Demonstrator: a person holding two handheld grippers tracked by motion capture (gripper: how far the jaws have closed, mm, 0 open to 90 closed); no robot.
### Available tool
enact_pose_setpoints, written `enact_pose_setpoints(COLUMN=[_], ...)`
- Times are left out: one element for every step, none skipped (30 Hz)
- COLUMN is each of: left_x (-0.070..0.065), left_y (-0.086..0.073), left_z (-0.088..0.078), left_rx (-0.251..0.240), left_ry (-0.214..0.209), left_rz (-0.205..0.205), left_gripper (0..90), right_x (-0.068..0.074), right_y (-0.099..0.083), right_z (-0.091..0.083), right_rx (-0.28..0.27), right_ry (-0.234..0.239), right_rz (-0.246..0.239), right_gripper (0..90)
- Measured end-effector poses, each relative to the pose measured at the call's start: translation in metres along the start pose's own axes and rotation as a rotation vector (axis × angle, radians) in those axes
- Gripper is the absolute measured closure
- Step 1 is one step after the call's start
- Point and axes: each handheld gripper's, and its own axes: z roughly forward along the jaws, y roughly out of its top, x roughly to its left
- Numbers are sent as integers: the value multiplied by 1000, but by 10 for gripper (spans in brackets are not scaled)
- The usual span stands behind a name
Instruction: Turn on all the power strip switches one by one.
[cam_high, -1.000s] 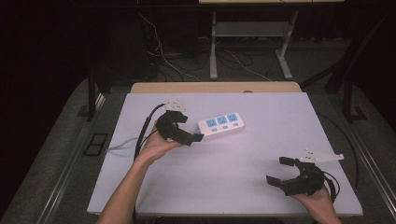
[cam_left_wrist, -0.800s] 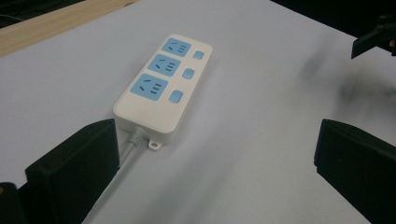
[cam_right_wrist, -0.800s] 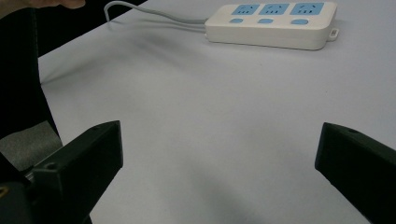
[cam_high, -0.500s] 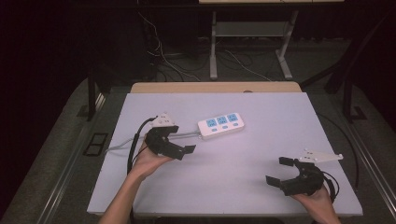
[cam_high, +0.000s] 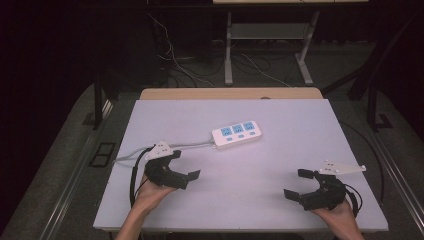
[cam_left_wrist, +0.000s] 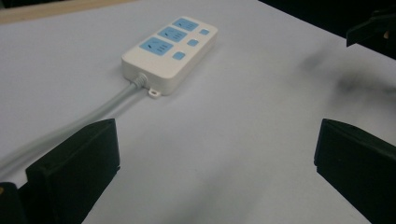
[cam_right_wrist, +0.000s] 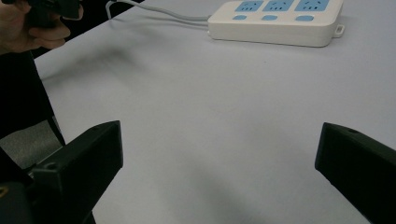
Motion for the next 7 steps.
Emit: enact_pose_setpoints(left_x=[0, 0, 0, 0, 0, 0, 0], left_y=[-4, -7, -11, -14, -17, -19, -20], left_z=[-1, -1, -2, -3, -3, -4, -5], left_rx=[-3, -11, -16, -22, -24, -26, -26], left_ry=[-1, -3, -4, 0, 1, -2, -1], left_rz=[-7, -19, -27, -32, -35, -40, -43], left_gripper=[0, 0, 0, 0, 0, 0, 0], right_x=[0, 1, 1, 1, 1, 1, 1], right_y=[0, 0, 0, 0, 0, 0, -1], right_z=[0, 0, 0, 0, 0, 0, 0], right_rx=[0, 0, -1, 0, 0, 1, 2], right_ry=[1, 1, 1, 1, 1, 1, 2], right_rz=[-1, -4, -4, -3, -3, -2, -1], right_gripper=[7, 7, 7, 7, 7, 7, 7])
